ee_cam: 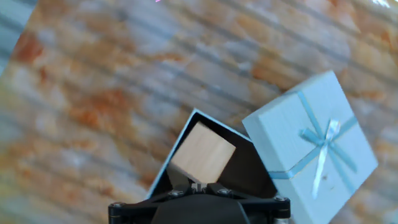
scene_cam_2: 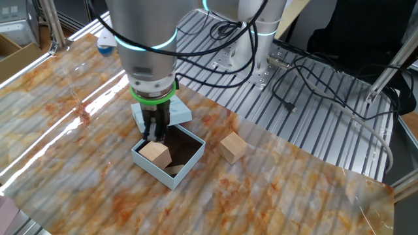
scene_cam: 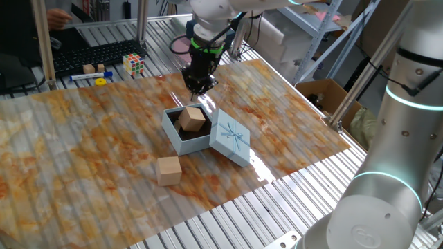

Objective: Take everything out of the gift box

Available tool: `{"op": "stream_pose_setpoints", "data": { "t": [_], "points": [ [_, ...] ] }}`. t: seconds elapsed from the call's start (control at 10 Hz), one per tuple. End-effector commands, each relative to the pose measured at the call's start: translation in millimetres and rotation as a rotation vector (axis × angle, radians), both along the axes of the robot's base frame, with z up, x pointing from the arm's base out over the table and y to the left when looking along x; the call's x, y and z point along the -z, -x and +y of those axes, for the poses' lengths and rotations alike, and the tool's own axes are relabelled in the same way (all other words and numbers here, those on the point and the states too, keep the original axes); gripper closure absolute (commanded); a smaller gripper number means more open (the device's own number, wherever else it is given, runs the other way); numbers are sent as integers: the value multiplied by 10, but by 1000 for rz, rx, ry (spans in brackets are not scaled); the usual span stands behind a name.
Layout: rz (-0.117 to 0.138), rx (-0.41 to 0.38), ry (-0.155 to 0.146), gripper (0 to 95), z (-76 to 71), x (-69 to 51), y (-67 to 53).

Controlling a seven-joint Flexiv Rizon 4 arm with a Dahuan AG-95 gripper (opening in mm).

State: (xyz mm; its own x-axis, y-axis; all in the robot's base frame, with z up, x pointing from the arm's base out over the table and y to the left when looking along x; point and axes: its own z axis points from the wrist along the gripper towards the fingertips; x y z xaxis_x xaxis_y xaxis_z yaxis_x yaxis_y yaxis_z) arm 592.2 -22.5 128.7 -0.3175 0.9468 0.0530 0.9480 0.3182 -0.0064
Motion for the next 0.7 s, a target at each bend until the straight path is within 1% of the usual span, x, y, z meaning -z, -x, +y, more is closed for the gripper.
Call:
{"op": "stream_pose_setpoints", "data": {
  "t": [0.1, 0.2, 0.5, 0.7],
  "points": [
    [4, 165, -14, 950, -32, 57, -81],
    [6, 192, -16, 950, -44, 47, -102],
    [8, 221, -20, 950, -85, 59, -182],
    [16, 220, -43, 950, -103, 57, -215]
  ]
}}
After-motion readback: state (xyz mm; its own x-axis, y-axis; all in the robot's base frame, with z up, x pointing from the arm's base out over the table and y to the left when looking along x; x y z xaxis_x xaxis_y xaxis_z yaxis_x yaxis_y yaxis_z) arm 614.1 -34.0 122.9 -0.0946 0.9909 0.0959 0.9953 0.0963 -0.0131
